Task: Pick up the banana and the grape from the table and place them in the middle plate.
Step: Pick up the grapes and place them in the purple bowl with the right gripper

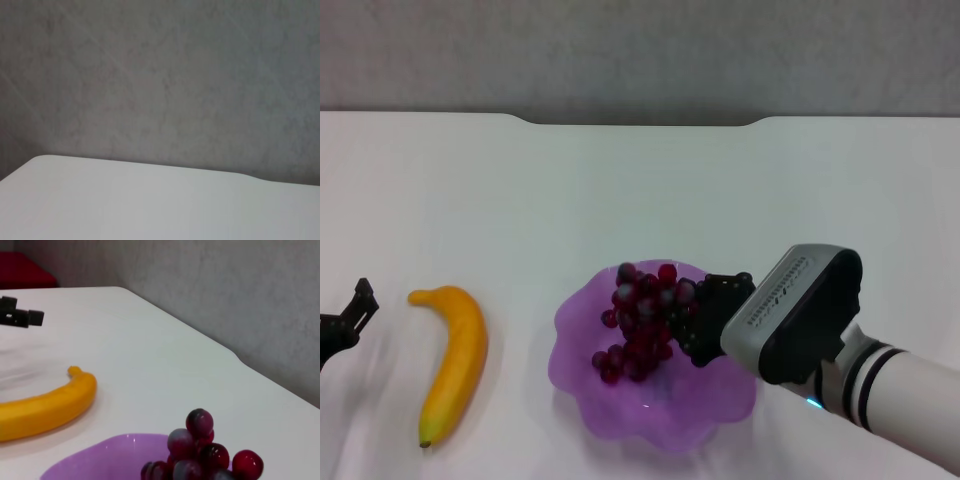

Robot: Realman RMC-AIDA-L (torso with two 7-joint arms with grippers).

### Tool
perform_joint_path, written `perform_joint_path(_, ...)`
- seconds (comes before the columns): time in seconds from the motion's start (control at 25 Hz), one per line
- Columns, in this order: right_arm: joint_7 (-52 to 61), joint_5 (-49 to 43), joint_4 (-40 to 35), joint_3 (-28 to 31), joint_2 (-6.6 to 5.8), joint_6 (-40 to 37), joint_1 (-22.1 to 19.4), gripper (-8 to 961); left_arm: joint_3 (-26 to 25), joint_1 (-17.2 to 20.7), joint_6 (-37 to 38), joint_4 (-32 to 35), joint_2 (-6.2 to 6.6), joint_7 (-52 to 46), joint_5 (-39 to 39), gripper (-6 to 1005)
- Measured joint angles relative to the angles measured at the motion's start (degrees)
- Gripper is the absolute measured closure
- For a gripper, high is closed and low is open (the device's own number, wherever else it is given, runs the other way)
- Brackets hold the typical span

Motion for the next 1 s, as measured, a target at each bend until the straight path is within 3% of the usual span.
perform_joint_path(0.36,0.08,5.14,-6.31,-2.52,0.07,-3.76,2.88,635,0.00,-0.11,0.00,0.10,0.00,0.01,0.00,92)
perform_joint_path(0.92,-0.12,4.99,-7.06,-7.62,0.10,-8.85,4.19,606,0.00,-0.12,0.00,0.06,0.00,0.00,0.00,92)
perform_joint_path(1.0,-0.12,5.00,-7.11,-7.78,0.10,-8.97,4.20,504,0.00,-0.12,0.00,0.06,0.00,0.00,0.00,92)
